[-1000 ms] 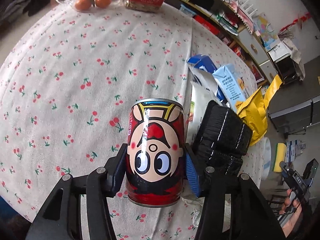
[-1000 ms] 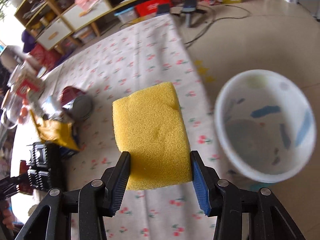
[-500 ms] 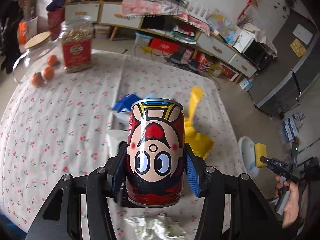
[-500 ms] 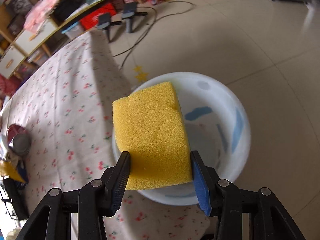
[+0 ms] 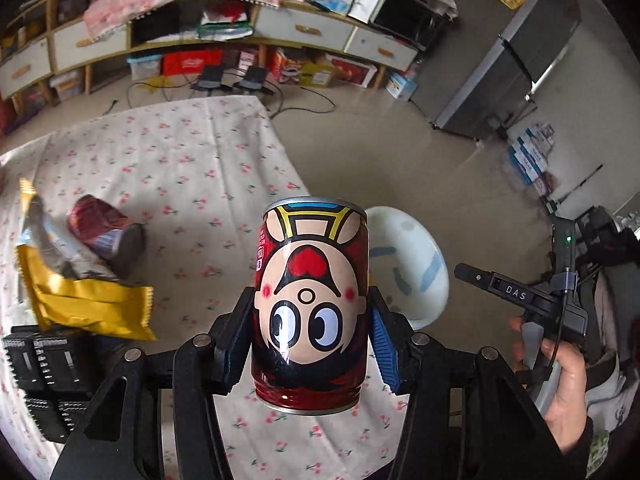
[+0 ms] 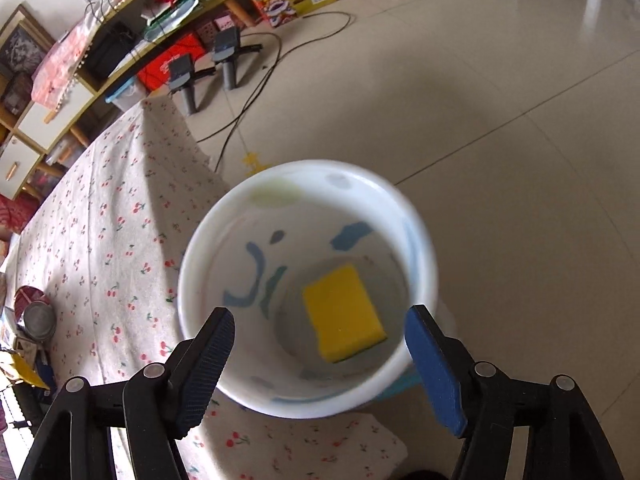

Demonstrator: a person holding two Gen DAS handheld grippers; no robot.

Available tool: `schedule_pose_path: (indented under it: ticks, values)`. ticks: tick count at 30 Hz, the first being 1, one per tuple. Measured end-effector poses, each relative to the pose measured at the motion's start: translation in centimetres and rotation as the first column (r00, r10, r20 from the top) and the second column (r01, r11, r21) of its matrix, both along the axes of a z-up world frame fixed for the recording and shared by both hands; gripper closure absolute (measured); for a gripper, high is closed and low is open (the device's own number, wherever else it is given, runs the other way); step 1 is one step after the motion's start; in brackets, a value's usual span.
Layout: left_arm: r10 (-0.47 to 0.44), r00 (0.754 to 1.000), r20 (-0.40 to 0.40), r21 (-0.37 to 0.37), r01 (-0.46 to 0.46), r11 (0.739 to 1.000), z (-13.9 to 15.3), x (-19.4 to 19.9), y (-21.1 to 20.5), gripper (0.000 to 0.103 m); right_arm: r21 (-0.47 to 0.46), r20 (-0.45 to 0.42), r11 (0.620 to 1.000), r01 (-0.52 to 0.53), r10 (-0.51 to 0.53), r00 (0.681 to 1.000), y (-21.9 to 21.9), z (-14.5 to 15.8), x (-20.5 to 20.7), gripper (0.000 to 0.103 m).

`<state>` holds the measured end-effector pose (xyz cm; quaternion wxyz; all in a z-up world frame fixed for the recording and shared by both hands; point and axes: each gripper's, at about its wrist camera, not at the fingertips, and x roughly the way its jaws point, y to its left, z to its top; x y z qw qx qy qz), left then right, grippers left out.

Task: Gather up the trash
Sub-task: 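Carry the red can over the white bin and open the left tool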

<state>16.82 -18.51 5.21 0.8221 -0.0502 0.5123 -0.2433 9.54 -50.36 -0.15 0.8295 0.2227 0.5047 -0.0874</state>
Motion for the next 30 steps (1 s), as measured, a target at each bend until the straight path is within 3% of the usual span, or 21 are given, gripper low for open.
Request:
schedule_pose_path:
  ticks: [5, 15, 19, 22, 30]
  values:
    - [-0.077, 0.997, -0.022, 0.013, 0.077, 0.997, -2.0, 1.0, -6.5, 0.048, -0.116, 0.009, 0.992, 0.056, -0.055, 0.998, -1.9, 0.9, -2.4, 0.028]
    - [-0.186, 0.978, -0.092, 0.031, 0.189, 0.981, -6.2, 2.5, -15.0, 0.047, -0.099, 0.012, 0.987, 0.127, -0.127, 0.992, -6.5, 0.7, -7.4, 0.028]
    - [-0.218, 0.972, -0.091, -0.044, 0.215, 0.976, -7.0, 3.4, -16.2, 0.044, -0.099, 0.011, 0.984, 0.150, -0.149, 0.989, -7.7, 0.5, -8.3, 0.028]
    - [-0.197, 0.979, -0.058, -0.053, 0.194, 0.980, -6.5, 3.3, -16.3, 0.018, -0.081, 0.013, 0.984, 0.159, -0.159, 0.987, -8.1, 0.5, -8.5, 0.028]
    - [-0.138, 0.990, 0.001, -0.005, 0.138, 0.990, -3.8, 1.6, -12.9, 0.013, -0.081, 0.032, 0.986, 0.146, -0.144, 0.989, -7.3, 1.1, -7.7, 0.028]
